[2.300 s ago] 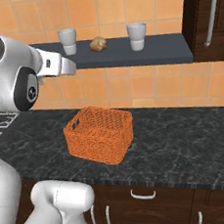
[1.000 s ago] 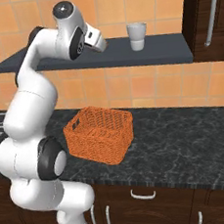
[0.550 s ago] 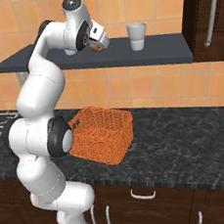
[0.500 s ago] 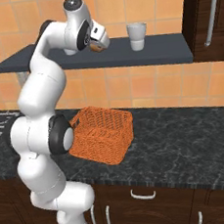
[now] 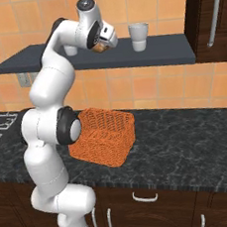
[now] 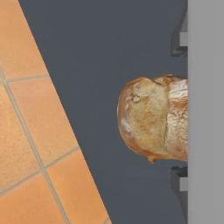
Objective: Open the cabinet, pick up the bread from the cabinet and place it in the basket. Then move the basket to the dining counter.
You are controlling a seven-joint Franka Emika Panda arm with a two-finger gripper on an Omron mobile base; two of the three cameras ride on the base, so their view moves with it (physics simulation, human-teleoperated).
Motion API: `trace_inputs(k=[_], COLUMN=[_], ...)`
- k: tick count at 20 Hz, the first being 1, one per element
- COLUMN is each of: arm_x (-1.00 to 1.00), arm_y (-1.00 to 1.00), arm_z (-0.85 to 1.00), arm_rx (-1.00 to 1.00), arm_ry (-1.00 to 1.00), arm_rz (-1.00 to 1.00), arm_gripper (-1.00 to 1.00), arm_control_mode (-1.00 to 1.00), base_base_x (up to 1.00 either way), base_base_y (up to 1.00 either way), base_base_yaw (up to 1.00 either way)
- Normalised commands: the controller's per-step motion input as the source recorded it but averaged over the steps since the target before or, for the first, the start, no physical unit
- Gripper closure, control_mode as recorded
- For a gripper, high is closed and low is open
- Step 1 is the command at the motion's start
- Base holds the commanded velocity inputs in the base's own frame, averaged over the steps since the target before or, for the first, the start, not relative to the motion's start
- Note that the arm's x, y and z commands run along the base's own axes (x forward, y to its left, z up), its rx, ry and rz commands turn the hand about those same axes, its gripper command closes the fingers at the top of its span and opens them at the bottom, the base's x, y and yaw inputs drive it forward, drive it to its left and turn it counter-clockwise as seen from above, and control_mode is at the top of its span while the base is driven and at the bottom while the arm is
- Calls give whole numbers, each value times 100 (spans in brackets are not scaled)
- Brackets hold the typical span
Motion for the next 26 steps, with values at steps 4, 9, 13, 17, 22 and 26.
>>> trace_inputs(k=[4, 9, 13, 17, 22, 26], arm_x=[13, 8, 20, 10, 10, 2], arm_y=[0, 0, 1, 3, 3, 0], arm_z=[-3, -21, -11, -15, -27, -9], arm_rx=[0, 0, 0, 0, -2, -1], arm_ry=[0, 0, 0, 0, 0, 0], arm_rz=[4, 5, 5, 6, 5, 1], arm_gripper=[-100, -100, -100, -100, 100, 100], arm_control_mode=[-100, -100, -100, -100, -100, -100], base_base_x=[0, 0, 0, 0, 0, 0], base_base_y=[0, 0, 0, 0, 0, 0], base_base_yaw=[0, 0, 0, 0, 0, 0])
